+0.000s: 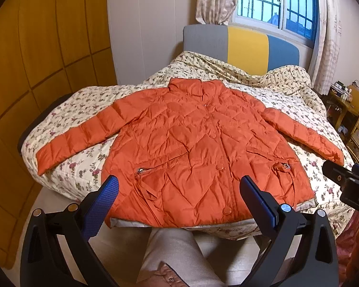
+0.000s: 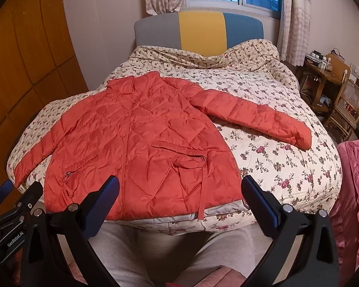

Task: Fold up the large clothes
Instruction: 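Reach the right gripper to the jacket sleeve and grasp its cuff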

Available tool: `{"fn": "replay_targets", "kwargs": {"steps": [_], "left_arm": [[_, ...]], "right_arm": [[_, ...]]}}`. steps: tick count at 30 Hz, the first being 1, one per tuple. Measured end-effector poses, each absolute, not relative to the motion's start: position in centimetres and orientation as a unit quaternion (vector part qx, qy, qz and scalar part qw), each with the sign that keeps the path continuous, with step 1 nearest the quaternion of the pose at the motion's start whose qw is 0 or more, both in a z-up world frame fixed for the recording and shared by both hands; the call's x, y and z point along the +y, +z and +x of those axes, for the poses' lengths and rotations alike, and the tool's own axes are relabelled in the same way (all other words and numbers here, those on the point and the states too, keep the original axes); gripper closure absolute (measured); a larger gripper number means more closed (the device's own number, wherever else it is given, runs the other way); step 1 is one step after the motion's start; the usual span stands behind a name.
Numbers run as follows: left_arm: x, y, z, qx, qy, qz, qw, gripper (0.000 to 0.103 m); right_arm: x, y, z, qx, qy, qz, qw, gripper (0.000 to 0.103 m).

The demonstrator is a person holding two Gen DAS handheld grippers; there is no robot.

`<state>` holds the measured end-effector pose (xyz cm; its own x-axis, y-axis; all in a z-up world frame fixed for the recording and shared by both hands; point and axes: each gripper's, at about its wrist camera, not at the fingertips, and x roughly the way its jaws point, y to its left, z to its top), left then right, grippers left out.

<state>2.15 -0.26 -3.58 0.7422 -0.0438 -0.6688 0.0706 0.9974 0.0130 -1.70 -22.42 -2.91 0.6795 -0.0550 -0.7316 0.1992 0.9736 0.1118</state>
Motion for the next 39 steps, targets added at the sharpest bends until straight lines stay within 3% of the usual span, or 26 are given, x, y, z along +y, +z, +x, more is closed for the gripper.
{"fn": "replay_targets", "kwargs": {"steps": [9,16,23,29,39], "left_arm": [[1.4,-6.9,6.2,0.411,-0.073,-0.061,0.907,0.003],[1.1,-9.6,10.6,0.415,-0.025,0.002,0.909,0.003],[2.5,-13.2,17.5,0.470,-0.028,-0.046,0.881,0.003],[3.3,-14.8,22.6,0.447,0.025,-0.015,0.894,0.003],[5.3,-16.4,28.8,0.422,0.076,-0.002,0.903,0.003]], "right_arm": [[-25.1,-6.6,1.8,0.421,-0.062,0.112,0.898,0.002],[-29.2,-11.0,6.2,0.408,-0.005,0.176,0.896,0.002],[-35.6,-14.7,10.7,0.434,-0.057,0.237,0.867,0.002],[-42.9,-16.8,12.7,0.400,-0.143,0.313,0.849,0.003],[-51.9,-20.6,12.3,0.310,-0.258,0.487,0.774,0.017]]}}
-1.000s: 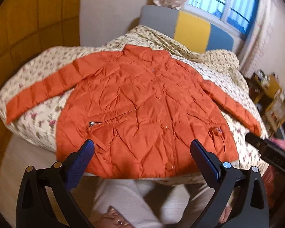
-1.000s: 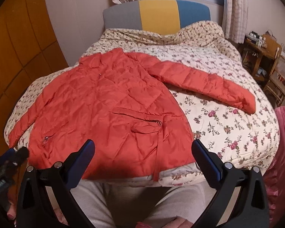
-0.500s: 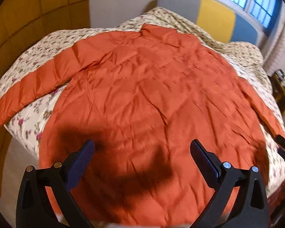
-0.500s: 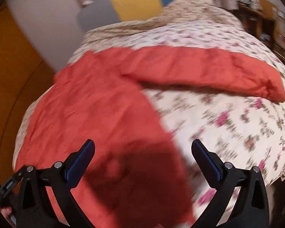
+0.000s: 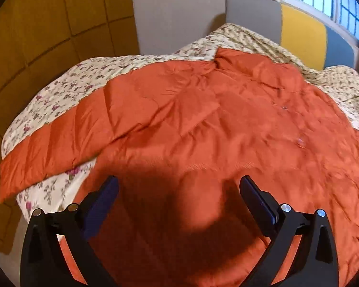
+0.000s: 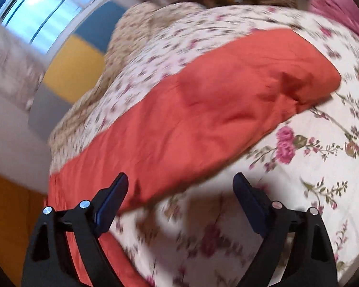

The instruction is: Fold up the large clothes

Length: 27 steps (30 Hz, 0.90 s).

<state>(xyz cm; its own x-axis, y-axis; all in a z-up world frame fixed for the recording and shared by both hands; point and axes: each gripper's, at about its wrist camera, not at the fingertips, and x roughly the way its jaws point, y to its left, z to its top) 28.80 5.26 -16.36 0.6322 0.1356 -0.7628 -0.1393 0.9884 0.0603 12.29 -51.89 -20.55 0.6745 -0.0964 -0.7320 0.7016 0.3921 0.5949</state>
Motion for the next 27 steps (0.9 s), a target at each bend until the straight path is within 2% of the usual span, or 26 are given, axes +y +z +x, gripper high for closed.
{"fn": "replay_targets", "kwargs": {"steps": [5,8,10,11,13,15,18,24,27], "left_arm": [[7.2,-17.4,31.0,0.422,0.115,-0.014,0.899,0.003],[8.1,-18.6,31.8,0.425,0.121,-0.020,0.897,0.003],[8.2,-19.1,31.7,0.420,0.119,-0.020,0.899,0.003],[8.0,-19.4,31.5,0.415,0.120,-0.015,0.902,0.003],[7.5,-19.7,31.3,0.412,0.125,-0.002,0.903,0.003],[7.3,-20.0,31.4,0.416,0.126,0.001,0.901,0.003],[7.7,-20.3,31.7,0.420,0.119,-0.010,0.899,0.003],[7.7,-20.6,31.8,0.423,0.119,-0.012,0.898,0.003],[7.7,-20.7,31.9,0.427,0.117,-0.013,0.897,0.003]], "right_arm": [[-54.6,-20.8,10.9,0.237,-0.289,0.528,0.763,0.022],[-56.0,-21.2,10.1,0.199,-0.317,0.550,0.747,0.036],[-56.8,-21.4,10.1,0.190,-0.332,0.554,0.739,0.057],[-57.1,-21.6,10.4,0.189,-0.337,0.555,0.737,0.062],[-56.9,-21.2,11.0,0.202,-0.346,0.535,0.744,0.080],[-56.3,-20.5,11.7,0.205,-0.351,0.507,0.760,0.086],[-54.1,-18.0,13.4,0.202,-0.350,0.422,0.811,0.091],[-46.1,-13.8,18.7,0.198,-0.287,0.240,0.906,0.092],[-42.5,-13.0,21.7,0.202,-0.249,0.183,0.929,0.092]]}}
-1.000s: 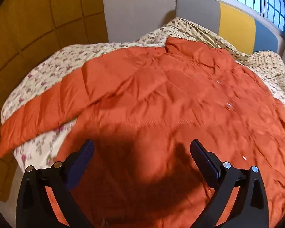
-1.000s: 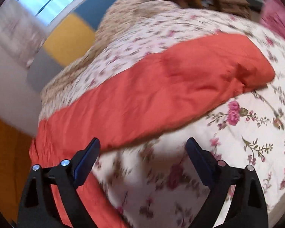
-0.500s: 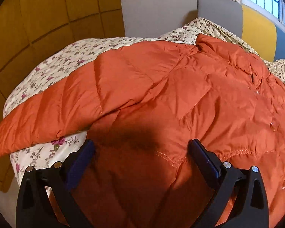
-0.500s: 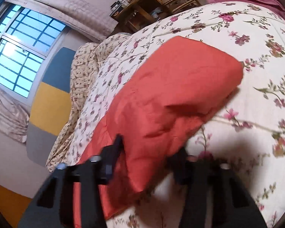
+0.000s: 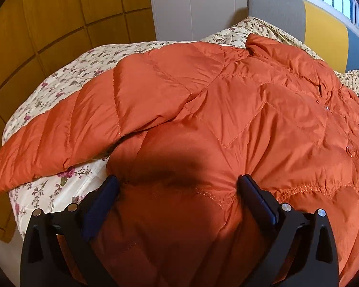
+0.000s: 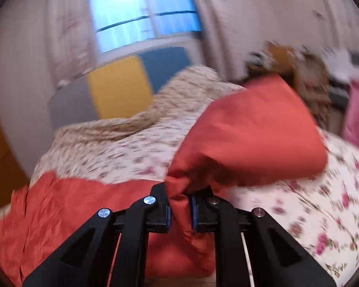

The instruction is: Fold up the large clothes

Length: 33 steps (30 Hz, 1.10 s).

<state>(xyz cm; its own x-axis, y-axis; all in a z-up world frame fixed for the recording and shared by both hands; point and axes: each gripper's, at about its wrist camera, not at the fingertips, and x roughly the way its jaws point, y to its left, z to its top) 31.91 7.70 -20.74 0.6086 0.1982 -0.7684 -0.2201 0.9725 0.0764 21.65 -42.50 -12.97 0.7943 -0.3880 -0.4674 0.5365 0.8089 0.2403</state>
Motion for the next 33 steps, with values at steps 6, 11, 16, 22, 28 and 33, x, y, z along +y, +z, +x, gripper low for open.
{"fn": "replay_targets", "kwargs": {"steps": [6,11,16,22,28,33], "left_arm": [[8.0,-20.8,31.9,0.427,0.111,-0.023,0.897,0.003],[8.2,-20.9,31.9,0.426,0.107,-0.029,0.898,0.003],[8.2,-21.0,31.8,0.424,0.107,-0.032,0.899,0.003],[8.2,-21.0,31.7,0.421,0.108,-0.031,0.900,0.003],[8.2,-21.0,31.6,0.419,0.109,-0.031,0.901,0.003],[8.1,-21.0,31.6,0.418,0.110,-0.030,0.901,0.003]], "right_arm": [[-36.0,-11.6,27.0,0.196,-0.162,0.144,0.956,0.093],[-28.7,-12.2,29.7,0.196,-0.061,0.078,0.976,0.094],[-23.0,-14.0,30.7,0.196,0.024,0.006,0.980,0.094],[-17.5,-15.3,31.2,0.189,0.107,-0.093,0.972,0.094],[-12.8,-17.1,31.8,0.209,0.198,-0.151,0.946,0.094],[-9.2,-18.9,32.0,0.247,0.274,-0.205,0.907,0.094]]}}
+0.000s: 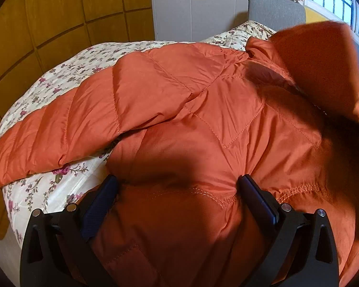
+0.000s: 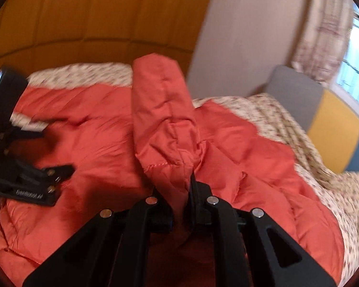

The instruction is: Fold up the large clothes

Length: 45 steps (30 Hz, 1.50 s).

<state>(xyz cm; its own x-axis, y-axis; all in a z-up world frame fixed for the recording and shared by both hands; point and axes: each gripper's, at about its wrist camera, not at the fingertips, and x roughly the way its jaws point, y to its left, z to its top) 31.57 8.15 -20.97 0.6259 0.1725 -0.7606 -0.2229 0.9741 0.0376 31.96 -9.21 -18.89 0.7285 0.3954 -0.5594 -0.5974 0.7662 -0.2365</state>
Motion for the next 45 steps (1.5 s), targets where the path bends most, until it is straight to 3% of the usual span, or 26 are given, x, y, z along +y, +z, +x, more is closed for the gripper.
{"fn": "replay_targets", "kwargs": {"steps": [6,8,10,12,17,21,24,26,33,38,45], "left_arm": [[8.1,-21.0,31.7,0.418,0.113,-0.027,0.901,0.003],[8.0,-21.0,31.7,0.420,0.113,-0.026,0.900,0.003],[8.1,-21.0,31.7,0.421,0.112,-0.027,0.900,0.003],[8.2,-21.0,31.7,0.421,0.109,-0.031,0.900,0.003],[8.1,-20.5,31.5,0.421,0.111,-0.027,0.900,0.003],[7.1,-17.8,30.4,0.399,0.092,-0.027,0.912,0.003],[6.1,-13.8,29.6,0.333,0.077,-0.062,0.938,0.003],[4.5,-12.4,30.4,0.321,0.058,-0.066,0.943,0.003],[-1.2,-16.5,38.0,0.377,0.013,0.036,0.926,0.003],[0.1,-19.7,40.1,0.422,-0.018,-0.021,0.906,0.003],[-0.4,-20.1,40.1,0.425,-0.012,-0.010,0.905,0.003]], "right_arm": [[-6.7,-21.2,33.1,0.294,0.294,-0.248,0.875,0.088],[-7.1,-21.0,33.1,0.294,0.293,-0.246,0.876,0.082],[-7.8,-20.2,32.9,0.295,0.290,-0.235,0.879,0.050],[-8.9,-18.4,31.5,0.288,0.305,-0.203,0.885,0.045],[-15.3,-13.7,27.7,0.248,0.293,-0.090,0.919,0.043],[-23.0,-13.3,28.7,0.246,0.167,0.022,0.955,0.044],[-28.1,-14.6,31.1,0.280,0.065,0.115,0.951,0.067],[-30.2,-15.9,33.0,0.305,0.030,0.161,0.938,0.068],[-30.1,-18.7,36.7,0.345,0.003,0.108,0.932,0.069],[-30.0,-22.2,38.8,0.382,0.000,0.106,0.918,0.069],[-29.8,-23.2,39.0,0.390,-0.010,0.100,0.915,0.068]]}}
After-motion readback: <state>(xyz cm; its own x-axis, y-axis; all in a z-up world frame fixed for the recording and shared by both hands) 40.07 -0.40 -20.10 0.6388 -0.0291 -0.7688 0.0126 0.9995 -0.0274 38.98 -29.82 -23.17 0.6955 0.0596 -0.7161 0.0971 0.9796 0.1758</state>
